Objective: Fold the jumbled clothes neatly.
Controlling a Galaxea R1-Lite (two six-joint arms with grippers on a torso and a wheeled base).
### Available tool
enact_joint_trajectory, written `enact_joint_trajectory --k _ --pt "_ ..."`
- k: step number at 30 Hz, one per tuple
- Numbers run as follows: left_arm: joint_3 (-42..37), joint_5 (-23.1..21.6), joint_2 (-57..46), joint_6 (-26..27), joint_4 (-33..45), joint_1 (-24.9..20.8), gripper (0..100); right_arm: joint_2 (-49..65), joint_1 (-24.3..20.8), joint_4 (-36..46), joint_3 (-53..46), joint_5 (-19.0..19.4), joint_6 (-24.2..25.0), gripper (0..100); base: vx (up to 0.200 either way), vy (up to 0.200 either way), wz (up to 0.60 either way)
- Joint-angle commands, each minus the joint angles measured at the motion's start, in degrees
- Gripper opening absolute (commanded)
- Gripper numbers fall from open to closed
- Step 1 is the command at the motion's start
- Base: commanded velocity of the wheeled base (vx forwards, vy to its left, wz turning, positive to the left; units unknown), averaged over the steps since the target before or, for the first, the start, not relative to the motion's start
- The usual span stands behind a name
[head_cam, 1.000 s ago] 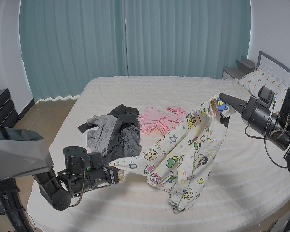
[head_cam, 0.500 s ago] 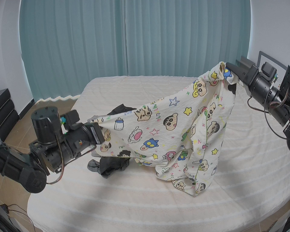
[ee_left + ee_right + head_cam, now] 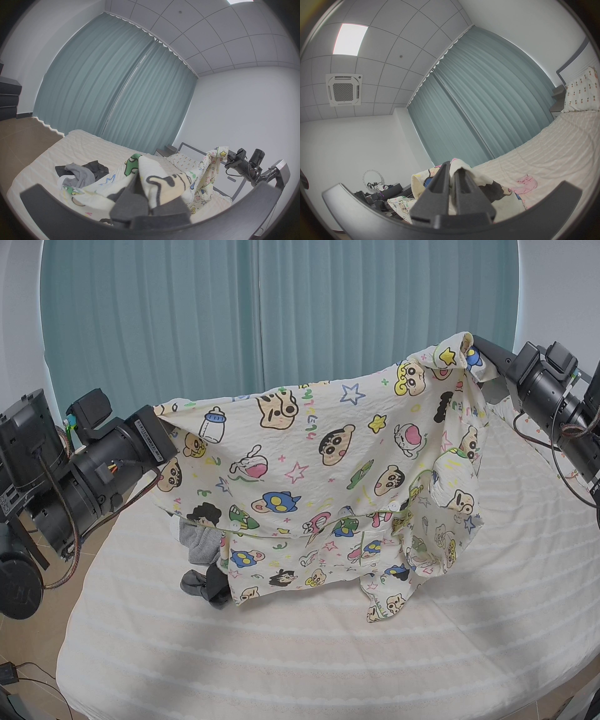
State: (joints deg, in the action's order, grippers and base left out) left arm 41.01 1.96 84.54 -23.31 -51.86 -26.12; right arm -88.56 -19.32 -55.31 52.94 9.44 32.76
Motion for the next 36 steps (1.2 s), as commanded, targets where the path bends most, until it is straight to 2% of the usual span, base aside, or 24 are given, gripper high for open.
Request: enact_joint_trajectory --k 1,7,11,22,29,36 --pt "-4.7 1.9 -0.5 -0.2 -0.4 -1.0 0 0.1 -0.3 -0.7 -7.0 0.1 0.0 0 0.0 0.0 0.0" --pt "-5.1 1.9 -0.4 -2.4 -0.3 -1.1 0 0.9 -0.4 -0.7 -9.7 0.2 0.3 0 0.0 0.0 0.0" --pt "-5.7 2.2 0.7 -2.4 -0.3 -1.1 0 1.6 -1.9 -0.7 -10.6 0.2 0.2 0 0.0 0.0 0.0" --pt "-6.1 5.5 1.1 -2.5 -0.3 -2.4 0 4.0 -4.1 -0.7 -11.4 0.1 0.2 0 -0.2 0.0 0.0" --pt "-6.5 5.6 0.6 -3.0 -0.3 -2.6 0 6.8 -5.6 -0.2 -10.9 0.1 0.1 0 -0.2 0.0 0.0" --pt "-6.4 7.8 -0.4 -6.3 -0.5 -3.5 0 10.0 -6.9 0.1 -10.8 0.1 0.1 0 0.0 0.0 0.0"
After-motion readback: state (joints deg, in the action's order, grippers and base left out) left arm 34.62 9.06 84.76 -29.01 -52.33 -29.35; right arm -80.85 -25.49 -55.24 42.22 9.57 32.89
